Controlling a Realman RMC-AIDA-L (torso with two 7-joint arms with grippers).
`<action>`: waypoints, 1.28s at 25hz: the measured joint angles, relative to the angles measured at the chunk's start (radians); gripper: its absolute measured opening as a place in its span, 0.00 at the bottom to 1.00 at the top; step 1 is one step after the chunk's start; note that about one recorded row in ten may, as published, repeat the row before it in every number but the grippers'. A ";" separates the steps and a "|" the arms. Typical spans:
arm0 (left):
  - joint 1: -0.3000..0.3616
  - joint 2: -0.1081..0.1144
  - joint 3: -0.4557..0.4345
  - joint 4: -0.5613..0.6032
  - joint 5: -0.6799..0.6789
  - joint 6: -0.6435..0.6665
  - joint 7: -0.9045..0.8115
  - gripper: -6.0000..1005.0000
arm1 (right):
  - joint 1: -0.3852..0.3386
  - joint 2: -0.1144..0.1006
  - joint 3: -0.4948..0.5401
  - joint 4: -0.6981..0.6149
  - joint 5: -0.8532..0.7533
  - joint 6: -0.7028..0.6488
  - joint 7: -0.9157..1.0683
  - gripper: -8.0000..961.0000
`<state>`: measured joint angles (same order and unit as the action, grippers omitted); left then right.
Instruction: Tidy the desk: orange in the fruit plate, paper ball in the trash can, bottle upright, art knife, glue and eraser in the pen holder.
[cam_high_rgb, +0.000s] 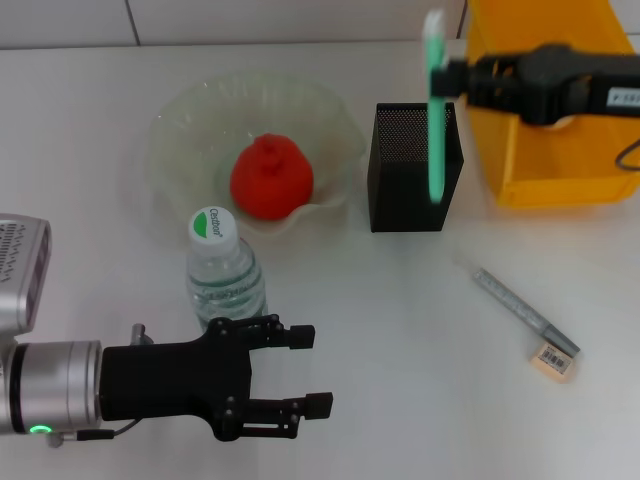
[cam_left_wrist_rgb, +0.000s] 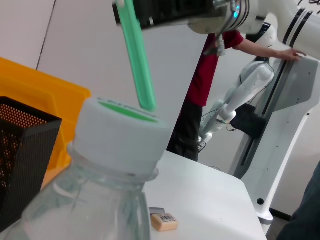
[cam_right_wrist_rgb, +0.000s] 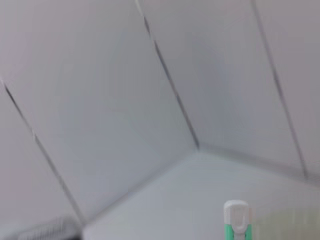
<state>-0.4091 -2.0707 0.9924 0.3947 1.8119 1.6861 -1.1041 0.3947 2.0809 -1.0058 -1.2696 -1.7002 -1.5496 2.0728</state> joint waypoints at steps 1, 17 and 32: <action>-0.005 0.000 -0.001 -0.011 0.000 -0.005 0.000 0.80 | 0.001 0.000 0.024 0.048 0.036 0.010 -0.068 0.20; -0.015 -0.002 -0.003 -0.042 -0.017 -0.036 -0.007 0.80 | 0.125 -0.003 0.098 0.567 0.239 0.229 -0.638 0.20; -0.021 -0.002 -0.003 -0.042 -0.017 -0.038 -0.006 0.80 | 0.054 -0.037 0.090 0.009 -0.151 -0.142 -0.065 0.66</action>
<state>-0.4305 -2.0724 0.9893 0.3528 1.7946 1.6481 -1.1101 0.4488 2.0437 -0.9153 -1.2609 -1.8517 -1.6914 2.0076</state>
